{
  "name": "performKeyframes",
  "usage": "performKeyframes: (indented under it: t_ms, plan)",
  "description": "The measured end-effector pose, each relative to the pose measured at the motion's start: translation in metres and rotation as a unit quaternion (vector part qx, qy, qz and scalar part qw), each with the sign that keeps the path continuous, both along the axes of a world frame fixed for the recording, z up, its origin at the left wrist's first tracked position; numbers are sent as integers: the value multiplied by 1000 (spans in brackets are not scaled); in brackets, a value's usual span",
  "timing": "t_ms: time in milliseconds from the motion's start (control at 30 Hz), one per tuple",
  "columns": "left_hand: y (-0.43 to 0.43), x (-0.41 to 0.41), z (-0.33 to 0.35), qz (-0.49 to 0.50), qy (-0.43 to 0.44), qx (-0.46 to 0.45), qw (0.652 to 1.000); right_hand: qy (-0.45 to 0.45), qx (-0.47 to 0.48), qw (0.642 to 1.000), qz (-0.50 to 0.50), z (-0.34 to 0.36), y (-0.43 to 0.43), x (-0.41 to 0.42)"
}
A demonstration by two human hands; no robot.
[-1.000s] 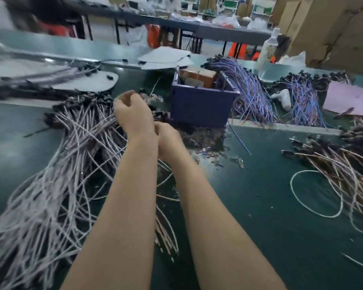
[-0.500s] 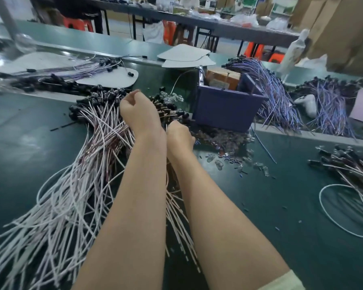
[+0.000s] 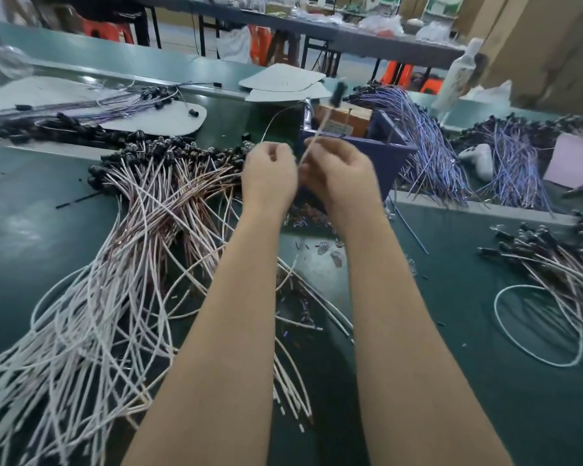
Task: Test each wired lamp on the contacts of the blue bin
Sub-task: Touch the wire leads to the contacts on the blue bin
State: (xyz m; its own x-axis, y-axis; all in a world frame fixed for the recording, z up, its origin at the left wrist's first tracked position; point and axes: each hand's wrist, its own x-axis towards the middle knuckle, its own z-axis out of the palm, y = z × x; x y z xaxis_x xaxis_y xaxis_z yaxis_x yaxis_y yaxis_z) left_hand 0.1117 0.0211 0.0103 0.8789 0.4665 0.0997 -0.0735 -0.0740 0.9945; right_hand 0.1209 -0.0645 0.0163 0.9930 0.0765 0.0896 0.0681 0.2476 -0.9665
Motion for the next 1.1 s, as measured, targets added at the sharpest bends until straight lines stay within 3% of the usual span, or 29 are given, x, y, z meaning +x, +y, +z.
performKeyframes:
  t_ms: [100, 200, 267, 433, 567, 700, 833, 933, 1000, 1100]
  plan:
    - [-24, -3, 9, -158, 6, 65, 985, 16, 186, 977, -103, 7, -40, -1]
    - [-45, -5, 12, -273, 40, 215, 937, 32, 296, 934, -197, 7, -84, -1]
    - [-60, -3, 10, -280, 21, 254, 925, 34, 272, 935, -226, 0, -105, -2]
    - [-98, 6, 2, -236, 7, 286, 929, 3, 81, 981, -175, -34, -118, 0]
    - [-109, 10, -16, -203, 16, 314, 927, 7, -36, 984, -173, -59, -121, 4]
    - [-100, 11, -37, -255, 40, 317, 913, 48, 27, 969, -243, -67, -127, 9]
    - [-85, 14, -40, -281, 52, 322, 903, 109, 182, 925, -317, -67, -138, 8]
    - [-80, 15, -43, -272, 58, 315, 907, 128, 271, 905, -301, -65, -140, 6]
    - [-81, 15, -43, -243, 45, 298, 922, 123, 227, 932, -256, -63, -133, 4]
    - [-84, 14, -39, -206, 12, 275, 939, 61, 69, 984, -155, -62, -112, -1]
